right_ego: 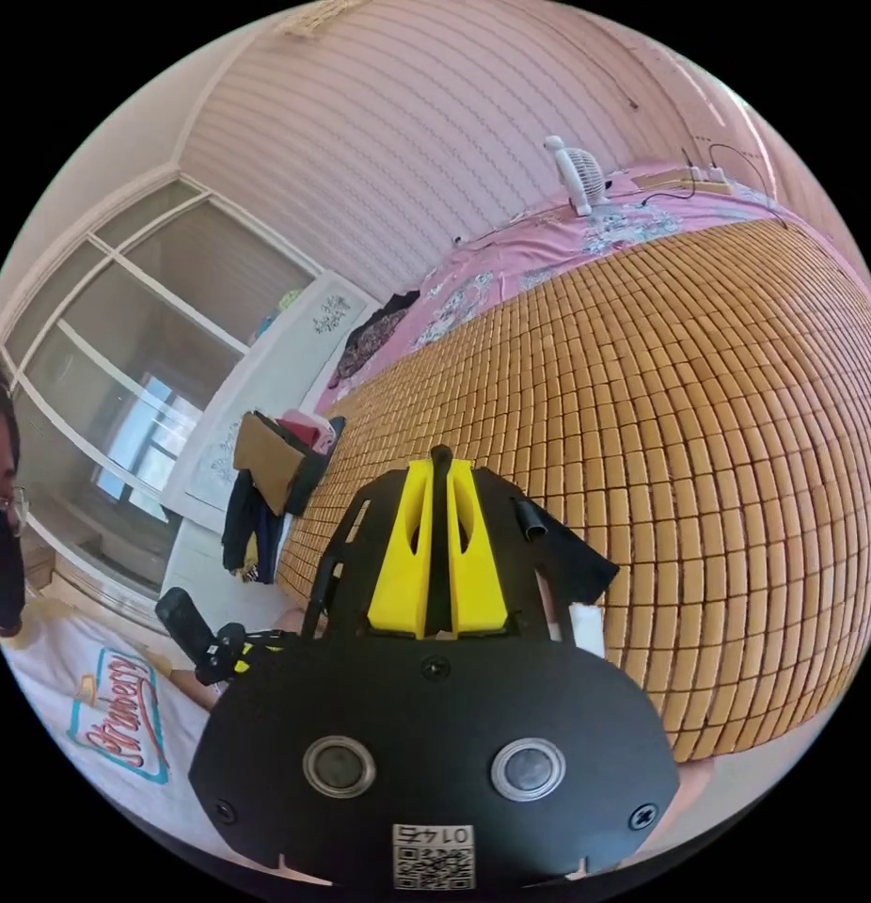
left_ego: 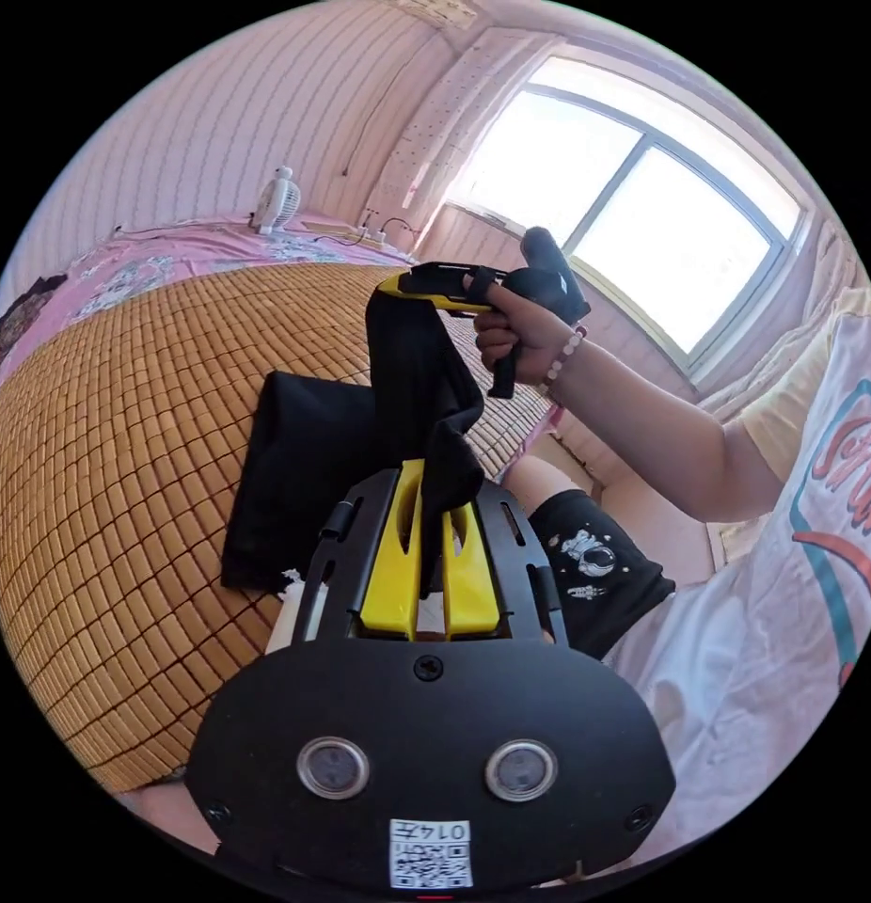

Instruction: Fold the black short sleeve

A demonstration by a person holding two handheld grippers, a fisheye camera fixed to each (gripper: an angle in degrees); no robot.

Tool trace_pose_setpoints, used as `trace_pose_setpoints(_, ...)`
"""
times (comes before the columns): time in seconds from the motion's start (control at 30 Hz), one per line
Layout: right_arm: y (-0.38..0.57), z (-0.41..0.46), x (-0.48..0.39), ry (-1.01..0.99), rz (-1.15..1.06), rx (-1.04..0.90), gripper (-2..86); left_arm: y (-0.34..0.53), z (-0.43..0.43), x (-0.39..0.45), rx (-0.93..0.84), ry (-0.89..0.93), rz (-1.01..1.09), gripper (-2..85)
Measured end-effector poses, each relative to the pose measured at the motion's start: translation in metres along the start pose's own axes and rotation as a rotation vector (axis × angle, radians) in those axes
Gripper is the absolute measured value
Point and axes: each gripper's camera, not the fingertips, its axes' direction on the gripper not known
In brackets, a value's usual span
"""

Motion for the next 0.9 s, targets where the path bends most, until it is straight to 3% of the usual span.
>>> trace_pose_setpoints(0.07,-0.015,0.057,-0.02,0.129,0.015,-0.065,3.1,0.005,0.007,-0.025,-0.044,-0.054,-0.069,3.4)
trace_pose_setpoints(0.23,-0.023,0.11,-0.044,0.193,-0.073,-0.133,6.5,0.022,0.022,-0.079,-0.162,-0.147,-0.245,9.9)
trace_pose_setpoints(0.53,-0.028,0.159,-0.076,0.345,-0.315,-0.282,11.2,0.037,0.003,-0.107,-0.113,-0.225,-0.326,11.2)
trace_pose_setpoints(0.77,-0.019,0.204,-0.115,0.379,-0.502,-0.396,7.6,0.029,0.02,-0.108,-0.155,-0.246,-0.265,10.0)
trace_pose_setpoints(0.9,-0.013,0.196,-0.126,0.401,-0.523,-0.348,2.7,0.028,0.019,-0.106,-0.156,-0.253,-0.272,9.8)
